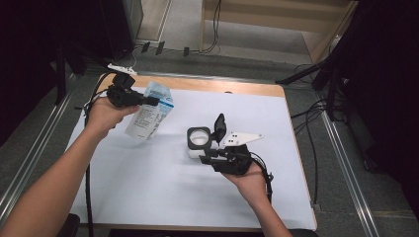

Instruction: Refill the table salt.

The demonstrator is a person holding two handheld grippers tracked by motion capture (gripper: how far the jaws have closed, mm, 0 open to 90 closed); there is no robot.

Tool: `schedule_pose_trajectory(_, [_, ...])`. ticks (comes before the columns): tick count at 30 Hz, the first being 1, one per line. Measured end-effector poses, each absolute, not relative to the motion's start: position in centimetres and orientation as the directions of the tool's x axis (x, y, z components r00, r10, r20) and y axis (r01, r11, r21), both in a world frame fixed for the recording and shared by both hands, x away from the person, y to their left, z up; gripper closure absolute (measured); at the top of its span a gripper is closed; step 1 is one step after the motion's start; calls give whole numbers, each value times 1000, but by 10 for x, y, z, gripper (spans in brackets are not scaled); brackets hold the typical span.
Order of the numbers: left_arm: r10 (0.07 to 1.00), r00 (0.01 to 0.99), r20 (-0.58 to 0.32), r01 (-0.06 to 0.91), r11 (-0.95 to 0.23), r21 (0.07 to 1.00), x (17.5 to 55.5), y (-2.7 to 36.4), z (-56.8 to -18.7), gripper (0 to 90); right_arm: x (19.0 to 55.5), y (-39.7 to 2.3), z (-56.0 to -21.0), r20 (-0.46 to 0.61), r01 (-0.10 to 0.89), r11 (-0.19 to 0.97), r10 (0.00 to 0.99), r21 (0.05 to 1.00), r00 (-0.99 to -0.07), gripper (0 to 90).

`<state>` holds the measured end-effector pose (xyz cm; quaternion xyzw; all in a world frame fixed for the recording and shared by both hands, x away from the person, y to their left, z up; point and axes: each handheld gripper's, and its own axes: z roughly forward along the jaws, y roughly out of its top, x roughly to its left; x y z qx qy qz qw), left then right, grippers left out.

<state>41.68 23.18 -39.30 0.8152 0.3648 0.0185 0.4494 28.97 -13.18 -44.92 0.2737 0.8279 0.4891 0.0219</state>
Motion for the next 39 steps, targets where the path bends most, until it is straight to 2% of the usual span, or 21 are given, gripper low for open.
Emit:
schedule_pose_trajectory(5, [608, 744, -277, 567, -356, 743, 418, 233, -398, 900, 290, -137, -451, 228, 430, 374, 475, 822, -850, 668])
schedule_pose_trajectory(17, [615, 732, -292, 568, -314, 761, 421, 244, -407, 899, 290, -143, -455, 225, 432, 375, 482, 820, -847, 653])
schedule_pose_trajectory(39, [649, 688, -324, 600, -259, 756, 395, 280, -414, 889, 293, -168, -457, 219, 446, 354, 526, 822, -822, 640])
